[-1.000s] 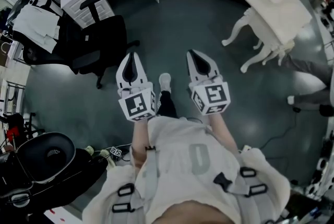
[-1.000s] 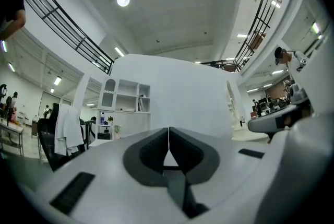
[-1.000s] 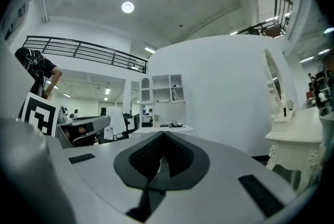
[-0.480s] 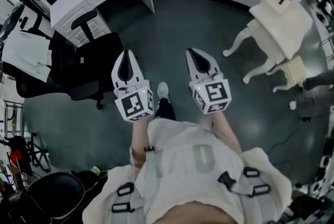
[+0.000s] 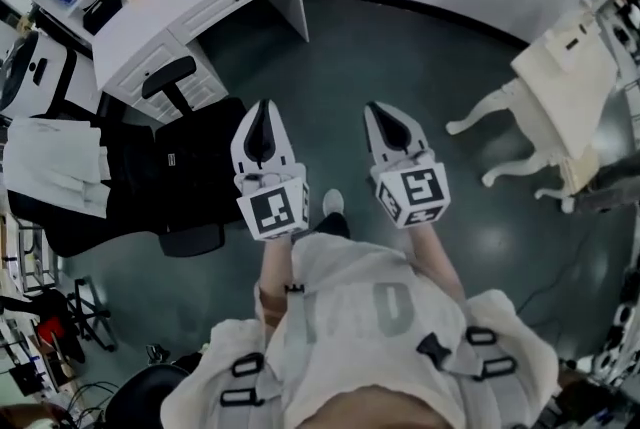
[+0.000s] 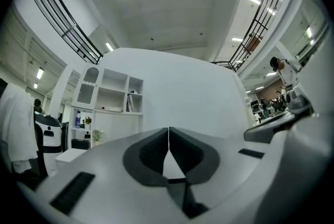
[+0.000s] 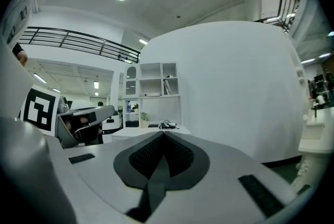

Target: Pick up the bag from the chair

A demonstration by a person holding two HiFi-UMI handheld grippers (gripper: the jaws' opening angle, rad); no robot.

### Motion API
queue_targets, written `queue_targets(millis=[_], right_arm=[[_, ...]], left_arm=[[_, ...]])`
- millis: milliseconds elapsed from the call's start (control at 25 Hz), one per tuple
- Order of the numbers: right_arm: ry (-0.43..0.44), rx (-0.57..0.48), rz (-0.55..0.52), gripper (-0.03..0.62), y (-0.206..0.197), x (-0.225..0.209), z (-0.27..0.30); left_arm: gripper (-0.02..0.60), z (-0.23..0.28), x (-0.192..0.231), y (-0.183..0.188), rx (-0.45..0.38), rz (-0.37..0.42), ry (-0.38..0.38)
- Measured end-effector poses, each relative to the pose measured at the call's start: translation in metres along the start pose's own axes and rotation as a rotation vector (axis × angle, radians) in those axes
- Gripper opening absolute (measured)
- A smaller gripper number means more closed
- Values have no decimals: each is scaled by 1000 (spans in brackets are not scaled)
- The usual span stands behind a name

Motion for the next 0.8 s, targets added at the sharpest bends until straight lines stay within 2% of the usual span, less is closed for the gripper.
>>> queue_targets(millis=[280,480,800], right_arm=[[12,9,92,5,35,14,92],[35,25,74,5,41,17,121],[84,38,68,5,50,7,158]], left_arm=[[11,80,52,9,7,-24,-37],[11,101,58,4,27,-29,-48],[11,127,69,5,43,-31,3]])
Point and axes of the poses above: the fingertips, and each gripper's own axes: z forward along the fingers, x to its left, y out of its top, the point moved 6 cm from there along -z, backward along the fingers, and after that the axes turned 12 degrees about x, right-handed, at the moved point
